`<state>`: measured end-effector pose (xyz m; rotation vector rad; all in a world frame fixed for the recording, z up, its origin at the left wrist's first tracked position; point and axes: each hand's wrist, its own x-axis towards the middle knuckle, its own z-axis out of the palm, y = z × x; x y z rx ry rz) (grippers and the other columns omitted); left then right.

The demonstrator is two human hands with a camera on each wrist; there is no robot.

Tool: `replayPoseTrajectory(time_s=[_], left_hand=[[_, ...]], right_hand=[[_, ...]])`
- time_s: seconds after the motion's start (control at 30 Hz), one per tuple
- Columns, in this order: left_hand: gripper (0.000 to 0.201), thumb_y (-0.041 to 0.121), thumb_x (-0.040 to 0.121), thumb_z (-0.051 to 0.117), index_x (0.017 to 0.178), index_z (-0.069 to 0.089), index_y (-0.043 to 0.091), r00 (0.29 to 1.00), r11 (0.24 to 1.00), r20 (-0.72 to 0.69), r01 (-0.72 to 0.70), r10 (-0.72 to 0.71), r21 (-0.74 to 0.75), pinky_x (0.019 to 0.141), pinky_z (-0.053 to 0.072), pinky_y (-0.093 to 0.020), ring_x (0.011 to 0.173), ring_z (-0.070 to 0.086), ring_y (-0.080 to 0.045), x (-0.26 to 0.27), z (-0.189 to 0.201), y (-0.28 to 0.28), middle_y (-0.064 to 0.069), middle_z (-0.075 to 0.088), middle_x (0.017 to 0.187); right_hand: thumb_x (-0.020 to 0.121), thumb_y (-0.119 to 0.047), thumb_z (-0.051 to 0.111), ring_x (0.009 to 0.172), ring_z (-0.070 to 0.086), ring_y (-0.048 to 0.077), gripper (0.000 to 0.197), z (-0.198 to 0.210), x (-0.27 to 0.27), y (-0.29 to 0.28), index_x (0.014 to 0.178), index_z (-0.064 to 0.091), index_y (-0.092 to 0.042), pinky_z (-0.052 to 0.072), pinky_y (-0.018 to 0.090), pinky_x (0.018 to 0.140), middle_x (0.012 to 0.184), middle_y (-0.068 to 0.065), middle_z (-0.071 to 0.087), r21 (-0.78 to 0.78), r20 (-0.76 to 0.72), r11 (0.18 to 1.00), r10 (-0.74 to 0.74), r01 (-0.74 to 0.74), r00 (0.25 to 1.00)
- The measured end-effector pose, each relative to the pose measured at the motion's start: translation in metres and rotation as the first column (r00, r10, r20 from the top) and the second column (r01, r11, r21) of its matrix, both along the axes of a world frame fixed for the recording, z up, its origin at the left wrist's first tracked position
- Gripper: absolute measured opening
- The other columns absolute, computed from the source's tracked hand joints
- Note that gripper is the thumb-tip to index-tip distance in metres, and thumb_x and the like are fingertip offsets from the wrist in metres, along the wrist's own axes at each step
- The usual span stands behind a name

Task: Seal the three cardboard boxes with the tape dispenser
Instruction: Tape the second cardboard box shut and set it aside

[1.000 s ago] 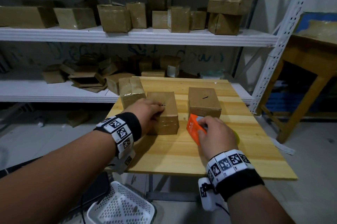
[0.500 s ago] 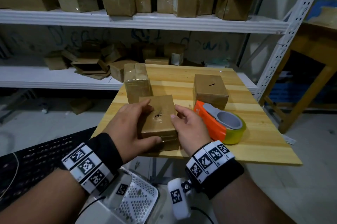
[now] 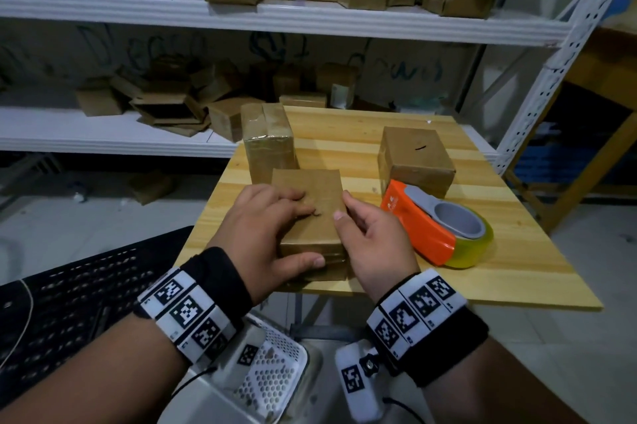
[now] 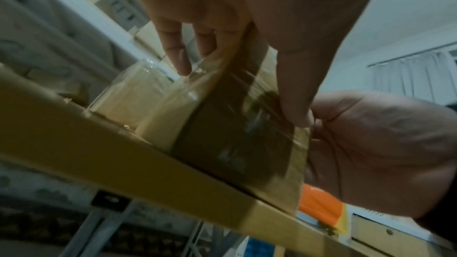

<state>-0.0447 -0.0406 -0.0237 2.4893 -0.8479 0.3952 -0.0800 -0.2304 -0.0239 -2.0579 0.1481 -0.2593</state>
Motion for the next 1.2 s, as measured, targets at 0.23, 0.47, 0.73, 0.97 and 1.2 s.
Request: replayPoseTrajectory(time_s=[0.23, 0.47, 0.73, 0.97, 1.2], left_hand=[[0.065, 0.073, 0.083, 0.054, 0.138, 0.059, 0.038, 0.995, 0.992, 0.099, -0.008, -0.004, 0.122, 0.099, 0.047, -0.049, 0.121, 0.046, -0.028, -0.004, -0.004, 0.002, 0.001, 0.056, 0.14], [0.068, 0.075, 0.077, 0.057, 0.128, 0.068, 0.032, 0.995, 0.993, 0.1, -0.033, 0.022, 0.112, 0.1, 0.047, -0.044, 0.119, 0.052, -0.029, -0.005, -0.002, -0.002, 0.003, 0.063, 0.135], [0.083, 0.079, 0.073, 0.059, 0.14, 0.057, 0.031, 0.998, 0.997, 0.047, -0.042, 0.038, 0.067, 0.1, 0.049, -0.046, 0.123, 0.051, -0.021, -0.006, -0.001, 0.002, 0.007, 0.062, 0.139], [0.073, 0.076, 0.08, 0.052, 0.136, 0.062, 0.031, 0.995, 0.991, 0.072, -0.079, 0.072, 0.107, 0.1, 0.048, -0.044, 0.122, 0.048, -0.027, -0.013, -0.004, -0.003, 0.005, 0.059, 0.141], [0.072, 0.072, 0.077, 0.054, 0.131, 0.067, 0.027, 0.993, 0.989, 0.066, -0.104, 0.097, 0.102, 0.101, 0.045, -0.039, 0.124, 0.048, -0.028, -0.015, -0.003, -0.009, 0.004, 0.061, 0.136]], right_hand=[[0.105, -0.033, 0.057, 0.096, 0.061, -0.005, 0.049, 0.002, -0.005, 0.001, 0.152, 0.052, -0.022, 0.047, 0.019, 0.091, 0.129, -0.006, 0.072, -0.038, 0.026, 0.999, 0.001, 0.0, 1.0], [0.105, -0.034, 0.058, 0.113, 0.065, 0.023, 0.049, 0.001, -0.009, 0.002, 0.152, 0.052, -0.023, 0.051, 0.041, 0.099, 0.122, 0.01, 0.074, -0.03, 0.017, 1.0, -0.01, 0.011, 1.0], [0.106, -0.035, 0.055, 0.112, 0.066, 0.021, 0.049, 0.005, -0.01, 0.002, 0.154, 0.048, -0.025, 0.053, 0.04, 0.096, 0.123, 0.003, 0.074, -0.058, -0.009, 0.998, 0.003, -0.004, 1.0], [0.107, -0.034, 0.053, 0.111, 0.065, 0.026, 0.05, 0.004, -0.01, 0.003, 0.155, 0.047, -0.024, 0.054, 0.043, 0.096, 0.121, 0.009, 0.074, -0.082, 0.0, 0.997, 0.007, -0.007, 1.0], [0.108, -0.035, 0.05, 0.113, 0.056, 0.021, 0.05, 0.005, -0.012, 0.0, 0.157, 0.045, -0.023, 0.049, 0.039, 0.095, 0.124, 0.012, 0.073, -0.128, 0.012, 0.991, 0.04, -0.039, 0.999]])
